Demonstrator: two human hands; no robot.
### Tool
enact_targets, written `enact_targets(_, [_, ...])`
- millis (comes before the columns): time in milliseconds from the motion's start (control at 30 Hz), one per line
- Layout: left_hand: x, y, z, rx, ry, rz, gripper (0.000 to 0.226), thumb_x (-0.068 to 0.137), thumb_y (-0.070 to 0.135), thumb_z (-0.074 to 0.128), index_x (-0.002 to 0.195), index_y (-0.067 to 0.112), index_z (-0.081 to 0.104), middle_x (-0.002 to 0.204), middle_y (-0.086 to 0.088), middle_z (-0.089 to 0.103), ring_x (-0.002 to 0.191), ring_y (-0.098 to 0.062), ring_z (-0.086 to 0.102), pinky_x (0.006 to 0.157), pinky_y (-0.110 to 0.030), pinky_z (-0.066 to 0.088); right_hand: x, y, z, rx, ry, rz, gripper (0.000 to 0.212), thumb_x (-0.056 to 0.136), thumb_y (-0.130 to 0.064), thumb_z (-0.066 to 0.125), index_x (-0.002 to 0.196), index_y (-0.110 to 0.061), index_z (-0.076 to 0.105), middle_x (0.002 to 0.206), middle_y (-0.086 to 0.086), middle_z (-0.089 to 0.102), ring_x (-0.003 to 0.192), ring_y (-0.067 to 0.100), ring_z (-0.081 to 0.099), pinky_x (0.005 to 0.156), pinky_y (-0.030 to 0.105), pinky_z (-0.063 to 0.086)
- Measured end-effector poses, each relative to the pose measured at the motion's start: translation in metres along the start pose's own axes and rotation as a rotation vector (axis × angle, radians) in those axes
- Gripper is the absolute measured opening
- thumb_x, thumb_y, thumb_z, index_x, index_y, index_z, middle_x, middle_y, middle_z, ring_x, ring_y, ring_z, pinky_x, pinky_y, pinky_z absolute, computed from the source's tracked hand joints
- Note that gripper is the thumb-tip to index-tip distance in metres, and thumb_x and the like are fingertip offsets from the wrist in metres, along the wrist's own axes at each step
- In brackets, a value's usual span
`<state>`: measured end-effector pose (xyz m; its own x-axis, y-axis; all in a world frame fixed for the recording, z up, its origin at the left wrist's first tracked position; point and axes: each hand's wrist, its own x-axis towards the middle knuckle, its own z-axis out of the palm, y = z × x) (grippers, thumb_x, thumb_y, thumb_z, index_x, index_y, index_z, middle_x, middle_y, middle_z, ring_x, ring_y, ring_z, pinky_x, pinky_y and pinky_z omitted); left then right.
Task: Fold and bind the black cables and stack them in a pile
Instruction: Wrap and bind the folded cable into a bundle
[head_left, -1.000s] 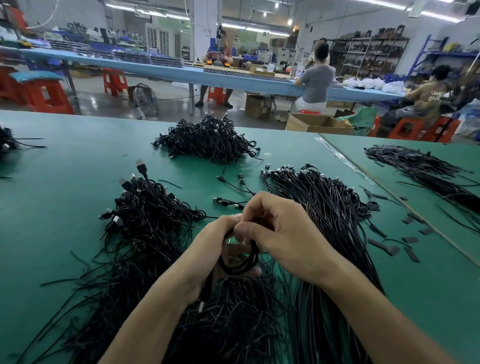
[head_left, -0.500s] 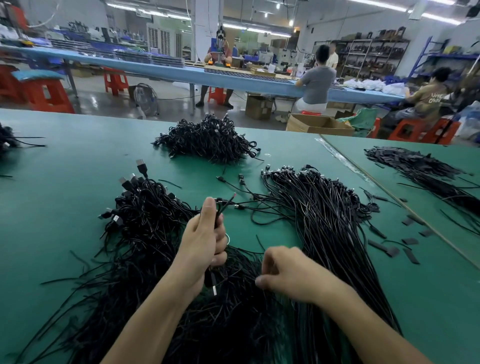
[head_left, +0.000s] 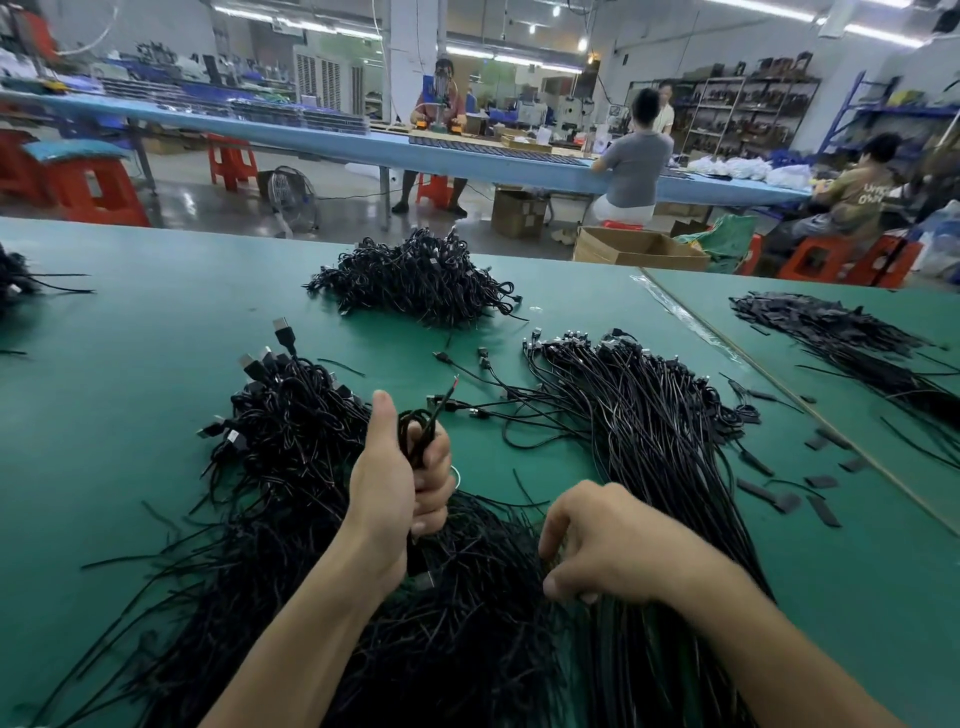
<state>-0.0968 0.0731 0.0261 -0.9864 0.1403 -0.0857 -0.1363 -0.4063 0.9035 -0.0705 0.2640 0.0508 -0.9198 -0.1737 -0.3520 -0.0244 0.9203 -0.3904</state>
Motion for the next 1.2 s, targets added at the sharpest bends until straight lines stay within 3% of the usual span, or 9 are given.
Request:
enact_targets(267, [0.001,-0.002,0.000,0.195,-0.011,0.126,0.055,0.099,0.046,0.049,0.053,0.020,0.064,0.047,0.007,0.027,0.039,-0.011,0.017,0.038,-0.018,0.019,0.002,-0.020,-0.026,0.342,0.476,-0.278,0.010,0.089,-0.019,0.073,0.091,-0.028,0.077,0.070,-0.015,0.069,0.065,-0.005,0.062,0.064,0.012,0.049])
enact_targets(367, [0.001,-0.001,0.000,0.167,-0.092,0.176,0.038,0.083,0.046,0.064,0.068,0.011,0.058,0.049,0.008,0.028,0.039,-0.010,0.017,0.037,-0.016,0.021,0.005,-0.034,-0.022,0.541,0.636,-0.313,0.012,0.089,-0.016,0.074,0.090,-0.028,0.077,0.072,-0.009,0.072,0.067,0.006,0.066,0.066,0.023,0.056])
enact_targets(433, [-0.001,-0.001,0.002,0.138,-0.147,0.199,0.025,0.080,0.040,0.064,0.078,0.016,0.056,0.050,0.010,0.028,0.039,-0.008,0.018,0.036,-0.014,0.021,0.006,-0.042,-0.019,0.550,0.654,-0.331,0.012,0.088,-0.015,0.074,0.091,-0.027,0.078,0.073,-0.009,0.073,0.069,0.007,0.067,0.068,0.025,0.056])
enact_targets(567, [-0.002,0.001,0.004,0.084,-0.147,0.192,0.023,0.081,0.039,0.060,0.094,0.019,0.060,0.051,0.010,0.027,0.038,-0.008,0.019,0.036,-0.014,0.021,0.003,-0.050,-0.015,0.536,0.605,-0.422,0.019,0.085,-0.007,0.075,0.093,-0.024,0.080,0.067,-0.020,0.067,0.065,-0.006,0.061,0.062,0.009,0.044])
enact_targets(667, [-0.002,0.002,0.004,0.078,-0.155,0.206,0.032,0.091,0.040,0.050,0.109,0.021,0.068,0.052,0.008,0.025,0.039,-0.009,0.017,0.037,-0.014,0.021,0.001,-0.052,-0.016,0.603,0.567,-0.471,0.017,0.080,-0.003,0.080,0.090,-0.017,0.078,0.072,-0.011,0.072,0.065,0.001,0.064,0.065,0.017,0.049])
enact_targets(800, [-0.005,0.002,0.007,0.039,-0.184,0.201,0.045,0.094,0.055,0.045,0.087,0.024,0.077,0.045,0.011,0.026,0.038,-0.007,0.017,0.038,-0.014,0.022,-0.003,-0.054,-0.015,0.569,0.490,-0.500,0.022,0.074,-0.001,0.082,0.087,-0.017,0.075,0.082,-0.007,0.076,0.077,0.009,0.072,0.077,0.031,0.059])
enact_targets(933, [-0.003,0.003,0.007,0.031,-0.122,0.235,0.056,0.092,0.058,0.039,0.097,0.020,0.079,0.046,0.009,0.022,0.038,-0.009,0.016,0.040,-0.015,0.023,-0.003,-0.051,-0.010,0.661,0.508,-0.487,0.022,0.077,-0.001,0.080,0.081,-0.021,0.073,0.091,-0.012,0.076,0.073,0.004,0.068,0.071,0.024,0.055])
enact_targets(1067, [-0.005,0.005,0.008,-0.001,-0.103,0.288,0.056,0.092,0.058,0.039,0.103,0.019,0.078,0.052,0.004,0.016,0.042,-0.012,0.012,0.041,-0.016,0.023,0.000,-0.050,-0.002,0.646,0.655,-0.433,0.024,0.080,-0.006,0.079,0.081,-0.026,0.068,0.075,-0.010,0.070,0.065,0.004,0.061,0.064,0.021,0.047])
enact_targets(1200, [-0.006,0.004,0.010,0.017,-0.063,0.259,0.058,0.096,0.053,0.041,0.071,0.008,0.068,0.050,0.001,0.017,0.041,-0.013,0.012,0.041,-0.015,0.021,-0.006,-0.060,0.003,0.406,0.712,-0.546,0.032,0.080,0.002,0.075,0.076,-0.025,0.058,0.090,-0.028,0.068,0.088,0.001,0.065,0.072,0.010,0.046])
